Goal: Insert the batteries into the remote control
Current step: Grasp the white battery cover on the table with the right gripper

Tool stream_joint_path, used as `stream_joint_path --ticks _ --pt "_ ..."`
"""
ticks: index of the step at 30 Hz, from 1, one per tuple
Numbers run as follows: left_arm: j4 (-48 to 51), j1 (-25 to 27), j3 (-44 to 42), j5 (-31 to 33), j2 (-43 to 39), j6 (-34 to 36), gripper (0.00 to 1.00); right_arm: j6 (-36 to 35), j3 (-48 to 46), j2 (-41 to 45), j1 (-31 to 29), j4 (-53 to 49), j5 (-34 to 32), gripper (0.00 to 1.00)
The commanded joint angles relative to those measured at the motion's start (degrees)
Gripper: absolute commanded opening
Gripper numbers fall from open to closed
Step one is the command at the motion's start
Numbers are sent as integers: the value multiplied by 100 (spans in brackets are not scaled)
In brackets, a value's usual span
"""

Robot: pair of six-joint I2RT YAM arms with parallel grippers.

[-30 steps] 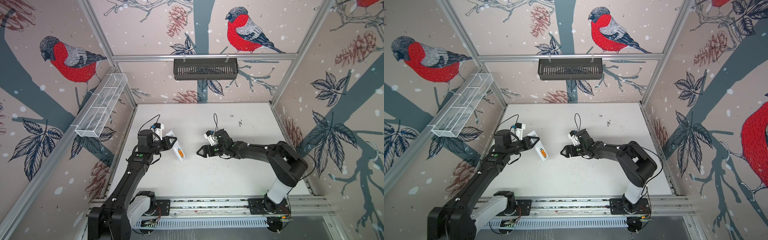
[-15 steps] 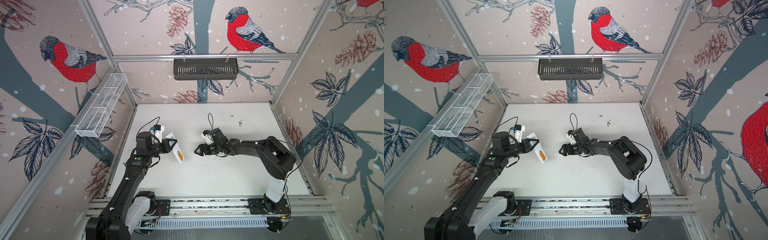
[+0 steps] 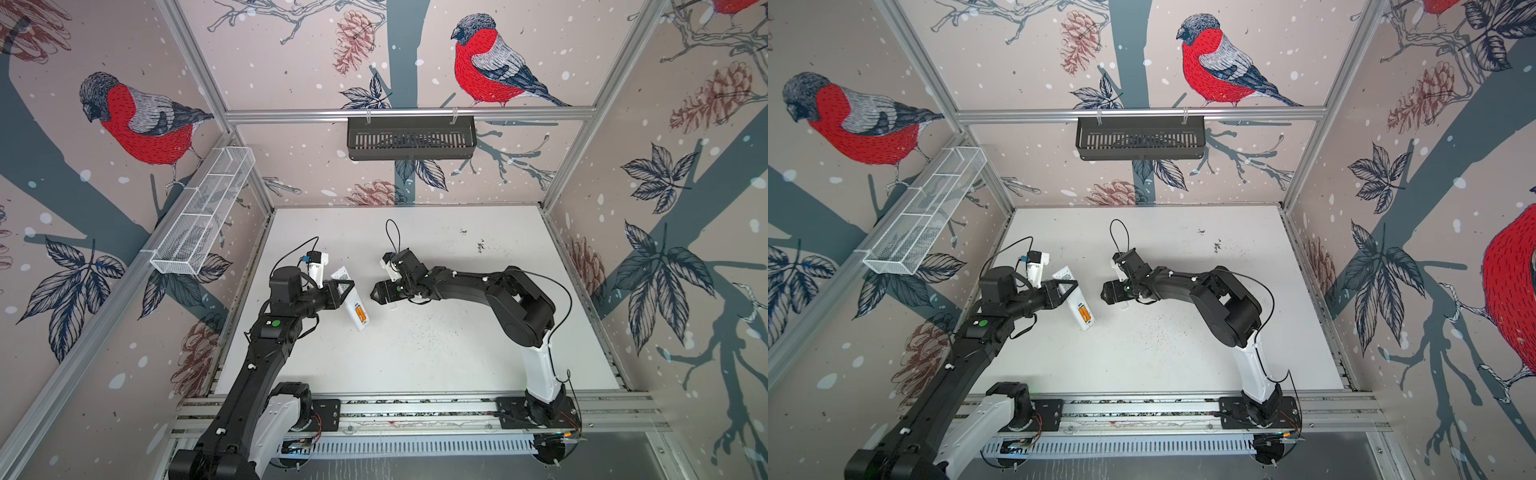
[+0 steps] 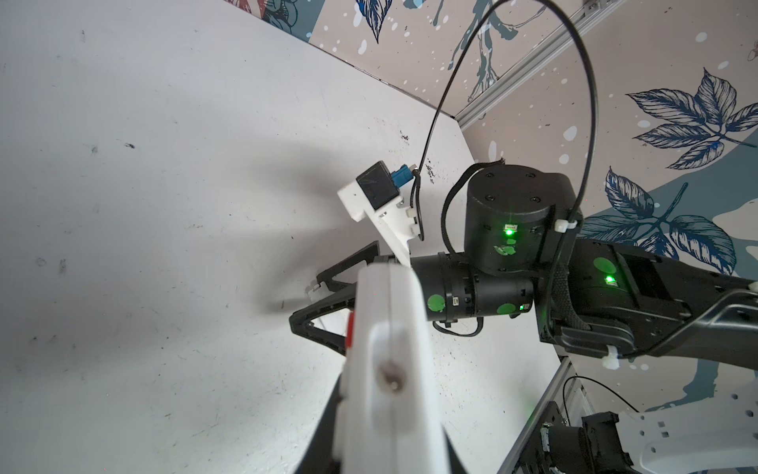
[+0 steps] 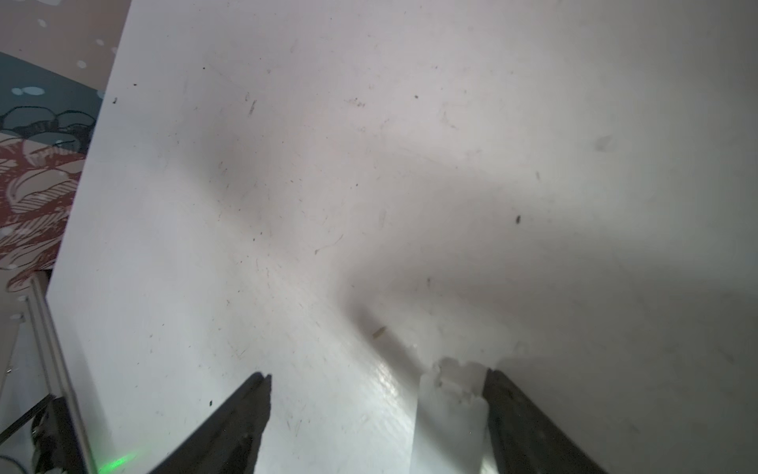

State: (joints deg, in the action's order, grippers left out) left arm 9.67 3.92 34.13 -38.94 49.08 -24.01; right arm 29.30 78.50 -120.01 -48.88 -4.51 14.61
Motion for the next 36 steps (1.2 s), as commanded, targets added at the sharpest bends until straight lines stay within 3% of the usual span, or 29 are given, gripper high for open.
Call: stream_joint_path --ticks 1,6,11,20,31,36 --pt "-103 -6 -3 -36 -43 104 0 -244 186 -118 -196 -1157 -809 82" --pt "-123 -8 -11 -23 -74 107 0 -236 183 -90 -438 -1573 -1545 78" --pt "-141 -6 -17 -18 -107 85 0 -291 273 -139 -621 -1915 -2154 63" --pt "-143 -6 -39 7 -193 53 0 -434 426 -182 -758 -2183 -2447 43" --pt "-144 -5 -47 6 -213 33 0 -590 674 -396 -791 -2285 -2543 41" --pt "-141 -12 -47 30 -215 35 0 -655 807 -441 -823 -2397 -2677 34"
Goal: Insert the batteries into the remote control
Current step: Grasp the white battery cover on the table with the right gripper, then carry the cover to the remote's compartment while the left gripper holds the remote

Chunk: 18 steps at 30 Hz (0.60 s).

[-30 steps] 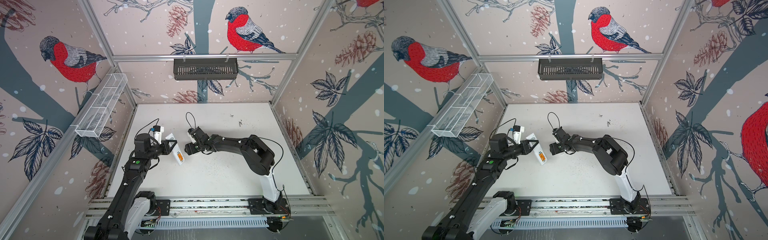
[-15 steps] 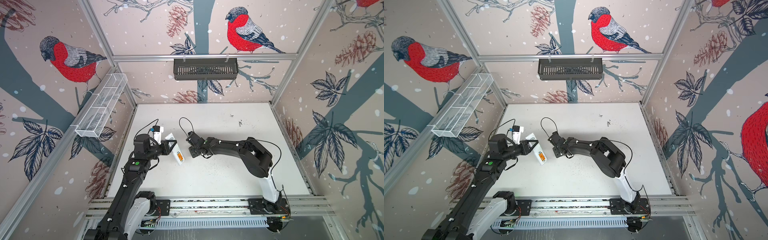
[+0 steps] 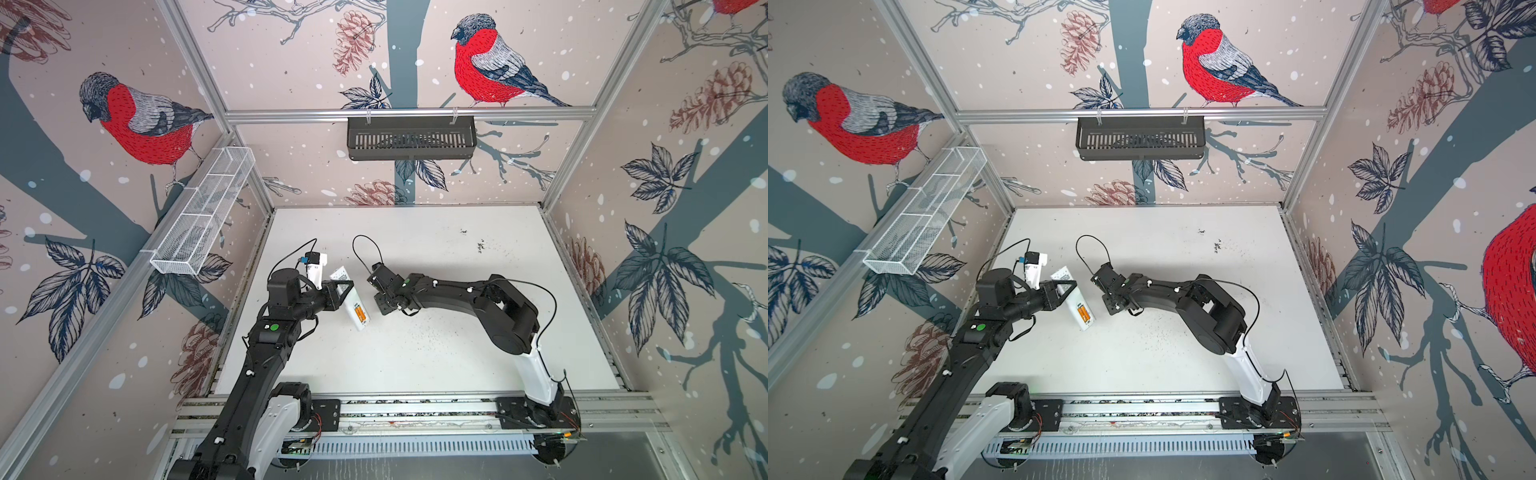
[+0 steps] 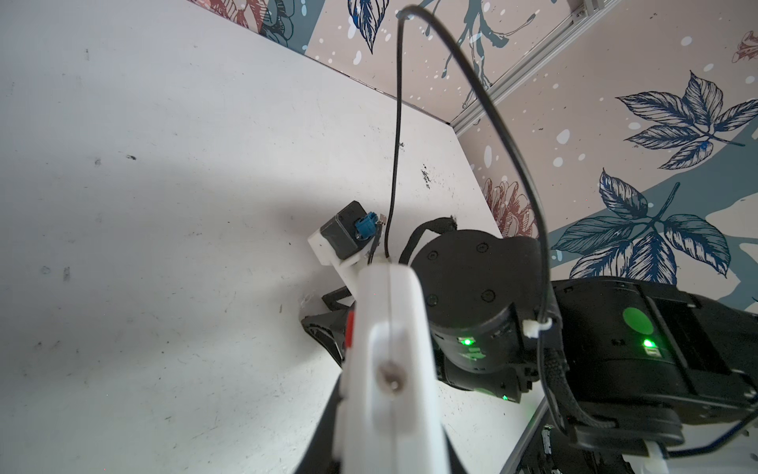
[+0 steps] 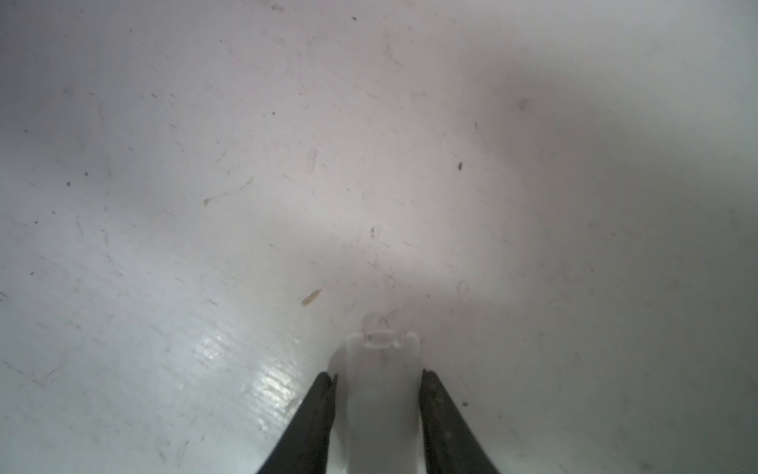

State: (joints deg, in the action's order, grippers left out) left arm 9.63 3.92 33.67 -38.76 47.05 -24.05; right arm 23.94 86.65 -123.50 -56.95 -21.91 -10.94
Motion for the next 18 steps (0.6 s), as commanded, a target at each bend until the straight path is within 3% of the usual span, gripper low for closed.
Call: stream_joint_path --ticks 1,9,18 --pt "-145 -6 -3 16 -3 33 0 -127 -8 -85 -13 -663 -127 33" --pt "-188 -6 -1 -27 86 29 0 -169 -398 332 84 -343 -198 28" --pt "-595 3 -161 -270 263 -286 0 -497 -1745 1595 179 1036 182 27"
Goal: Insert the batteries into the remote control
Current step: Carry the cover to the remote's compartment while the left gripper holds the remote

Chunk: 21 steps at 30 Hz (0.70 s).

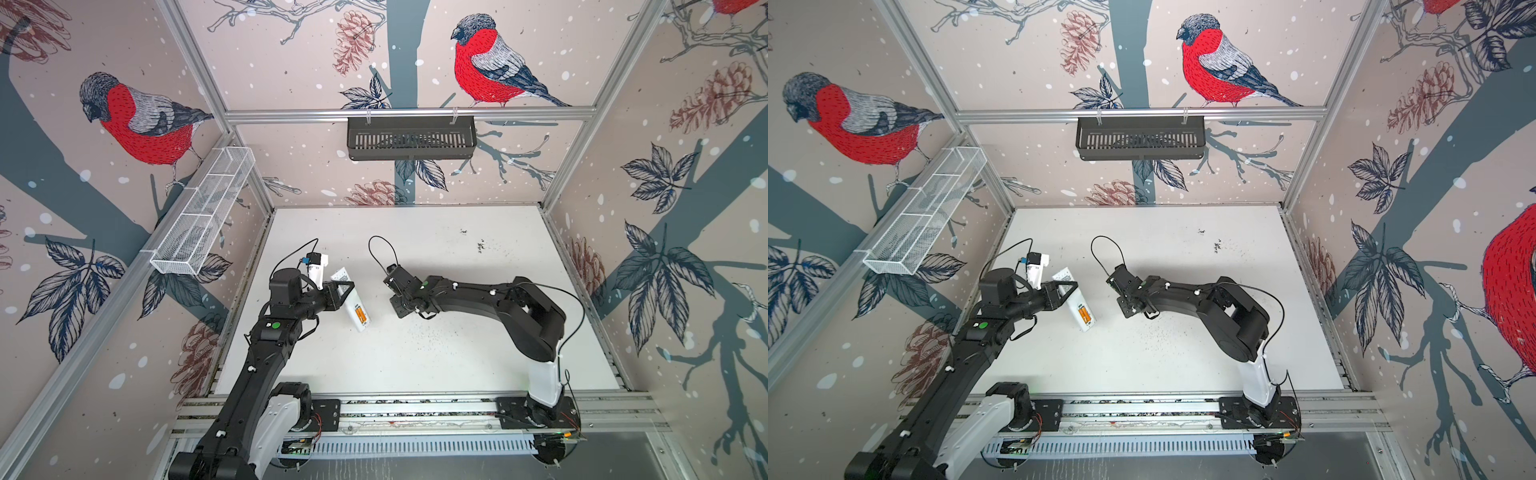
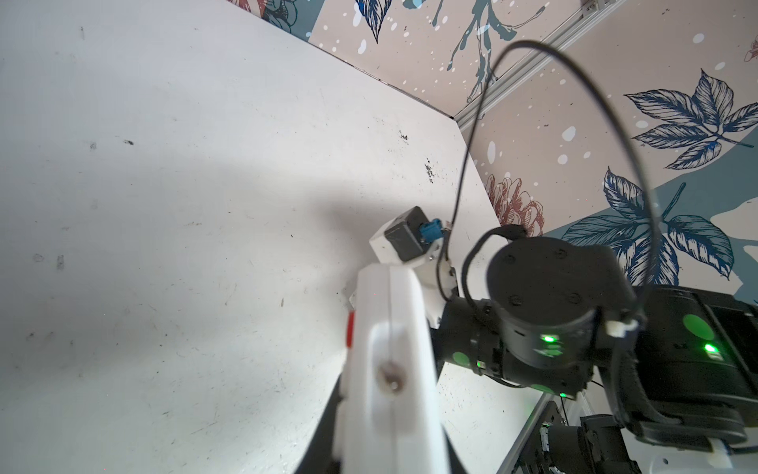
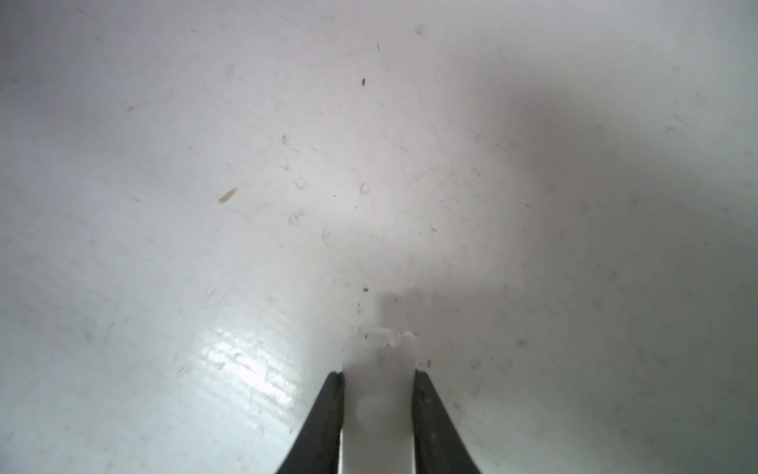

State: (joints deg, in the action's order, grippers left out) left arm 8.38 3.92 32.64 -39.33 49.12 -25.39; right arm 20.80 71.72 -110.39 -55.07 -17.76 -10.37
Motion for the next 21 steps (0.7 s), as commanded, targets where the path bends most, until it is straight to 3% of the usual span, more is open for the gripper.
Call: stream_joint_path --ticks 1,13,21 --pt "-578 -3 -101 -285 94 -235 0 -203 -455 474 -4 845 209 27" --pt "-2138 56 -650 -737 396 -1602 0 -389 -2390 2570 -377 3523 750 26" --pt "-2862 73 -874 -650 268 -2656 0 -469 -2980 3051 -678 4931 869 26"
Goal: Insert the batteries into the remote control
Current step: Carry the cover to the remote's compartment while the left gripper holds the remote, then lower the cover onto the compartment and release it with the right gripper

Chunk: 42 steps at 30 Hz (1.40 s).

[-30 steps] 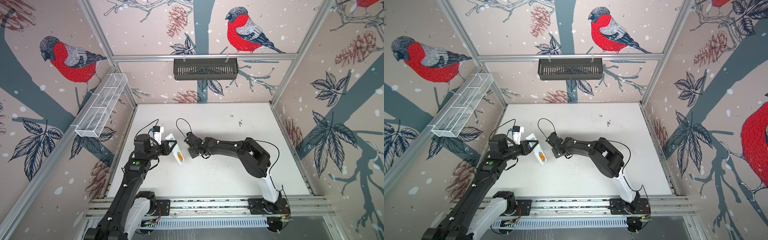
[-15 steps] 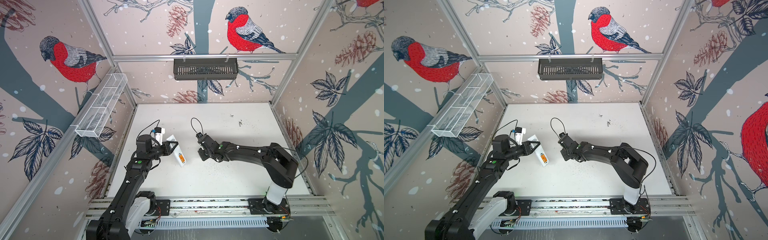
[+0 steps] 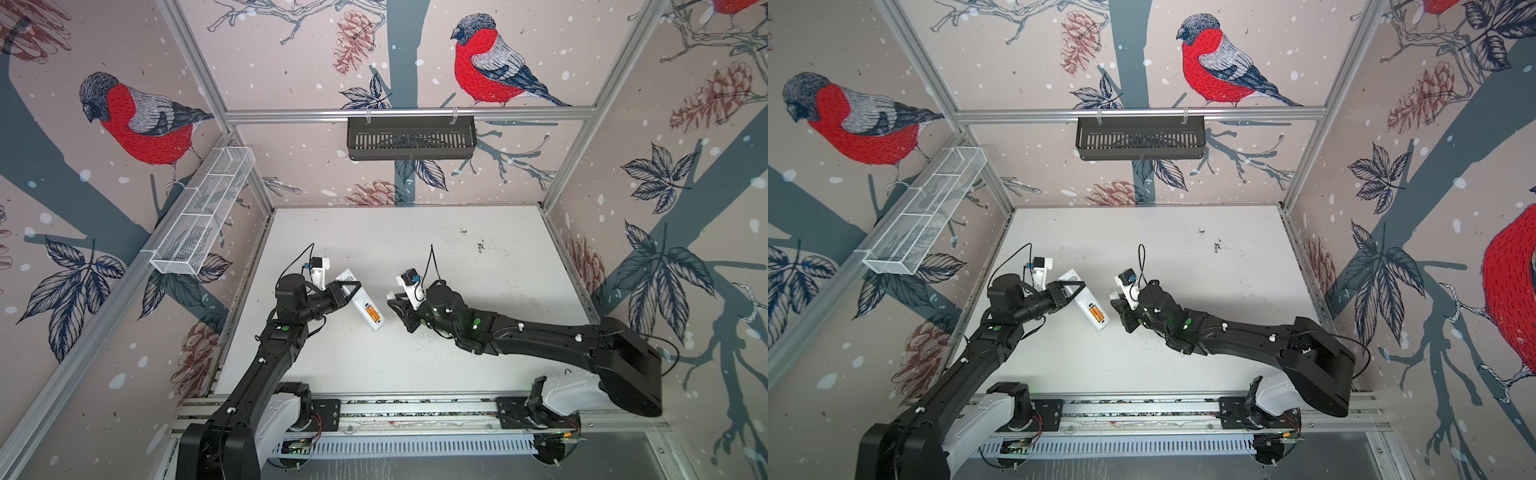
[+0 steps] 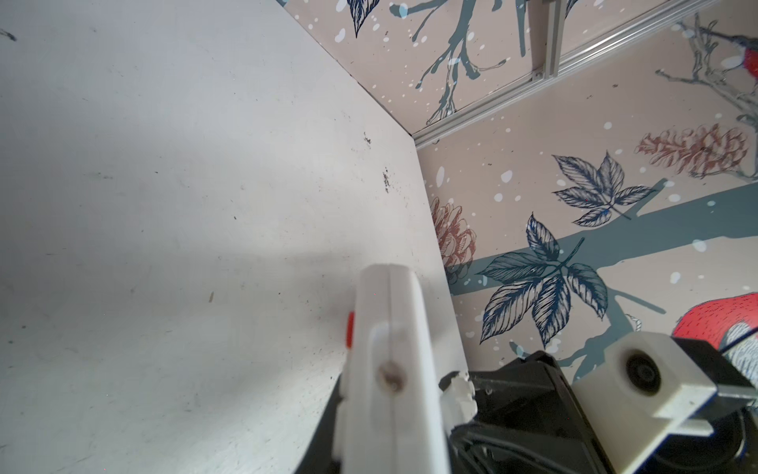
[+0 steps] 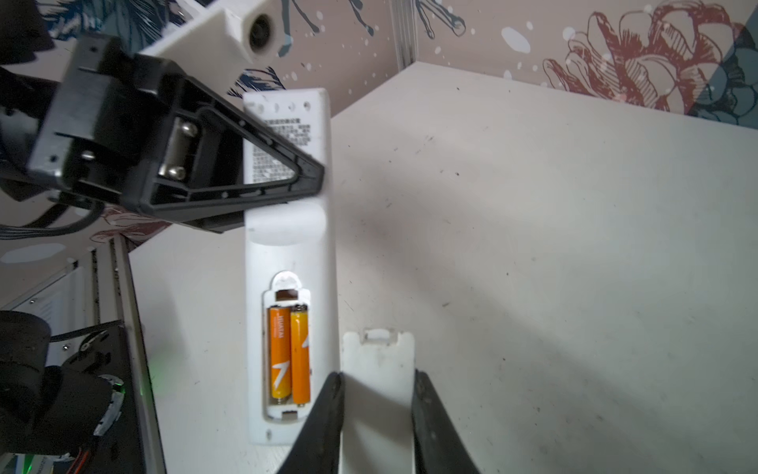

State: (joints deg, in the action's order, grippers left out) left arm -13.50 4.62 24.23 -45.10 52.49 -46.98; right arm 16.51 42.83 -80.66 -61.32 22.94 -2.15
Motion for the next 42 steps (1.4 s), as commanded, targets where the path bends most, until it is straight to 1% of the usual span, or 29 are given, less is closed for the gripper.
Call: stream_joint_path --ticks 1,4,13,30,42 --pt "-727 9 -65 -24 -121 -620 0 -57 -139 109 -82 993 42 26" --pt "-953 8 -199 45 -244 -939 0 -118 -242 165 -176 1336 42 26" --pt "-1287 8 -401 212 -505 -1326 0 -213 -120 -99 -378 1639 20 26" --pt "-1545 17 -499 151 -632 -1542 0 -407 50 -475 -425 1566 -31 25" --pt "-1699 25 -489 54 -572 -1614 0 -678 -12 -529 -391 1393 197 25"
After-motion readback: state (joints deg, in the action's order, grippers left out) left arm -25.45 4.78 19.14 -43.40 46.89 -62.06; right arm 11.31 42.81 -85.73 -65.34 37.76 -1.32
